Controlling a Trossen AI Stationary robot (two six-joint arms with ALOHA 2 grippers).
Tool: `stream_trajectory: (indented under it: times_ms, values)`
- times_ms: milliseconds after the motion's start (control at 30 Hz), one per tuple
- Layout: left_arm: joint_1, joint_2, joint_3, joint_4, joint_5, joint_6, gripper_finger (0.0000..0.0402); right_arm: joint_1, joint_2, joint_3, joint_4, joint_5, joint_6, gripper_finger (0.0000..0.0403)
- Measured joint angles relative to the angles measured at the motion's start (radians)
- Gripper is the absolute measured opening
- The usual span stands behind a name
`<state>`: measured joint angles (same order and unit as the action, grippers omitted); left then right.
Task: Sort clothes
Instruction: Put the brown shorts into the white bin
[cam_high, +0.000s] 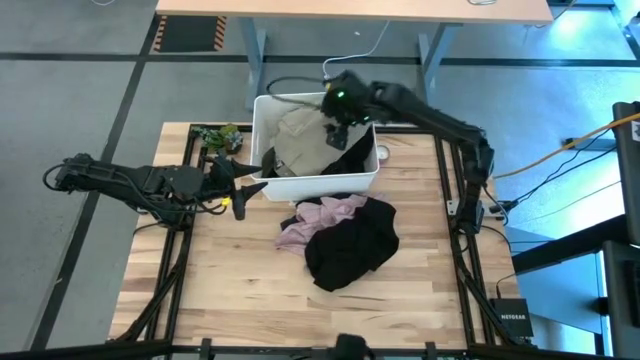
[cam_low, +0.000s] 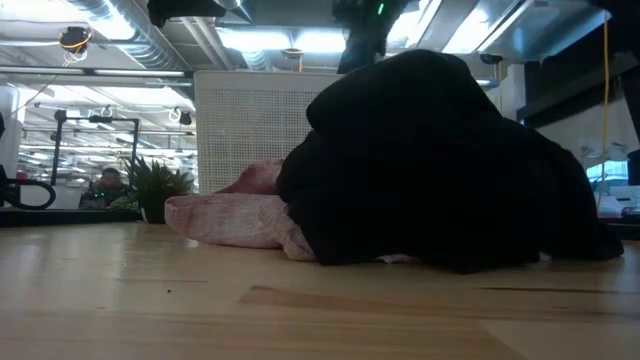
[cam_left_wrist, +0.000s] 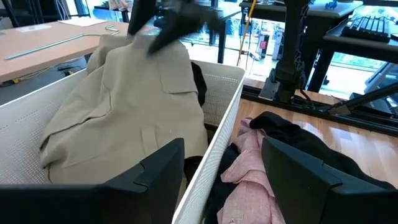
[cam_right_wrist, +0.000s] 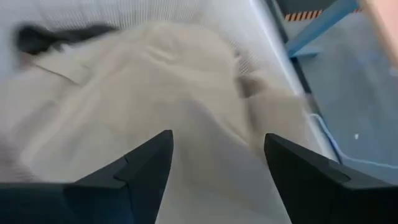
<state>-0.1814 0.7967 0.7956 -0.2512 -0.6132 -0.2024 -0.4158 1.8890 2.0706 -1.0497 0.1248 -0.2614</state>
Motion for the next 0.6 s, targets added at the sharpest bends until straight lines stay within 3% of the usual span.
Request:
stream_trajectory:
  times_ms: [300,467,600]
  values:
    - [0.0,0.0,0.0,0.0,0.0,0.006,0.0209,-0.017,0.067,-0.417,0.321,-0.024,-0.003,0.0268]
    - [0.0,0.0,0.0,0.002,0.0,0.016,0.0209,-0.009,0.095,-0.477,0.323,-0.05,-0.004,0.0268]
    - [0.0,0.0,0.0,0.005,0.0,0.024,0.0209,-0.003,0.083,-0.429,0.264,-0.047,-0.008,0.0268]
